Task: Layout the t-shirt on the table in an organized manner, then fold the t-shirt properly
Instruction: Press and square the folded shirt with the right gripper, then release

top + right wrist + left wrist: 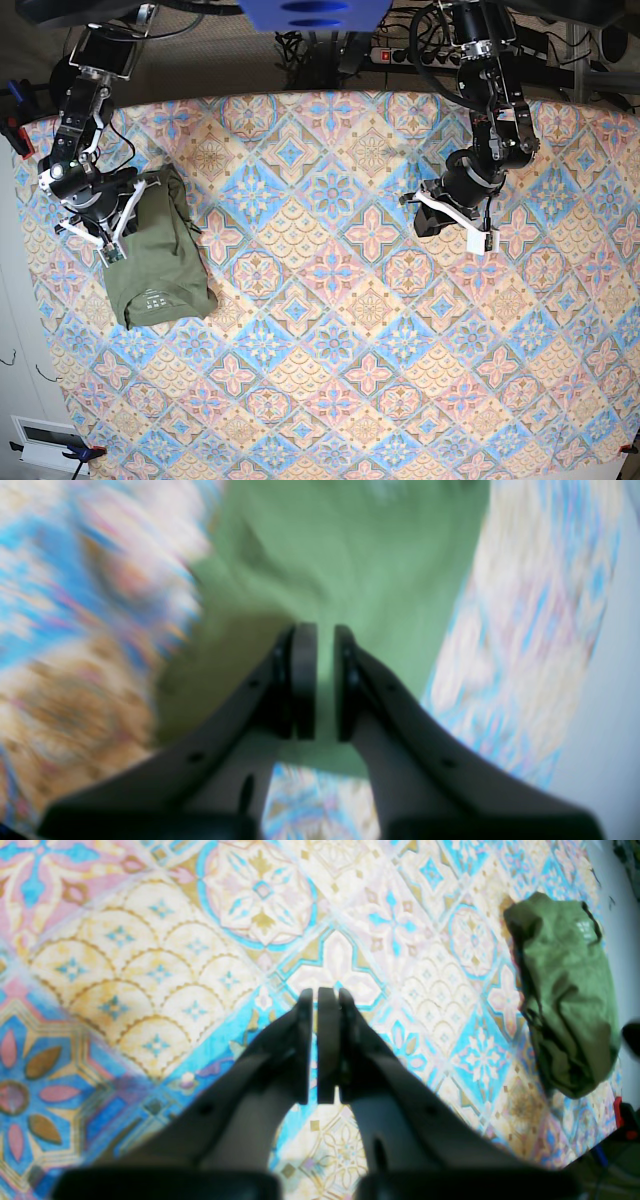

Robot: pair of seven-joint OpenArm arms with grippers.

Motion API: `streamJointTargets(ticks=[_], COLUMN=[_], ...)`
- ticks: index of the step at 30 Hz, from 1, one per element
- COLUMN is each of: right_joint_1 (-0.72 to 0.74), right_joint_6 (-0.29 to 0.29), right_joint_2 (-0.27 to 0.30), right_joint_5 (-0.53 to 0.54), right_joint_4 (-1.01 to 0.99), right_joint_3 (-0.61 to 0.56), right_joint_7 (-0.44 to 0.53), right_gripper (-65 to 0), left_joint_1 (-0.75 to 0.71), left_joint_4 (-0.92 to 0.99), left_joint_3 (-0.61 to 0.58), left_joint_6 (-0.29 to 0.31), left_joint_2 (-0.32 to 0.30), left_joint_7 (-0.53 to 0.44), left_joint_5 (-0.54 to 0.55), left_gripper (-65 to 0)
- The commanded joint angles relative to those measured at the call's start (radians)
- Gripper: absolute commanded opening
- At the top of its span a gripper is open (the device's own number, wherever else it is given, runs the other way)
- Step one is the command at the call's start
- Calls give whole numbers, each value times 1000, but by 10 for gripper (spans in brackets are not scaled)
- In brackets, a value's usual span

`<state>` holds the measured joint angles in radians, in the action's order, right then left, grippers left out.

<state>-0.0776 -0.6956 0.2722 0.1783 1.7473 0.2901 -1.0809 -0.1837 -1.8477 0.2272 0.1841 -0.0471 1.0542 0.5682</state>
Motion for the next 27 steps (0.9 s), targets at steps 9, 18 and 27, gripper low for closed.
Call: streamJointTargets(ticks=[9, 18, 27], right_joint_1=[-20, -55, -187], right_joint_6=[-3, -3, -3], right_joint_2=[5, 5, 5], right_joint_5=[14, 14, 14], right_joint_4=[-165, -65, 131], right_joint_3=[-93, -64, -16], right_joint_7=[51, 95, 89], right_gripper=[-590, -590, -590], left_joint_1=[10, 5, 5], left_joint_4=[-14, -14, -14], left_joint_3=[-1, -1, 1], left_joint_6=[7, 7, 7], left_joint_2=[0, -4, -3], left_joint_7=[-19, -15, -15], left_joint_5=[14, 22, 22], left_gripper=[-650, -650, -650])
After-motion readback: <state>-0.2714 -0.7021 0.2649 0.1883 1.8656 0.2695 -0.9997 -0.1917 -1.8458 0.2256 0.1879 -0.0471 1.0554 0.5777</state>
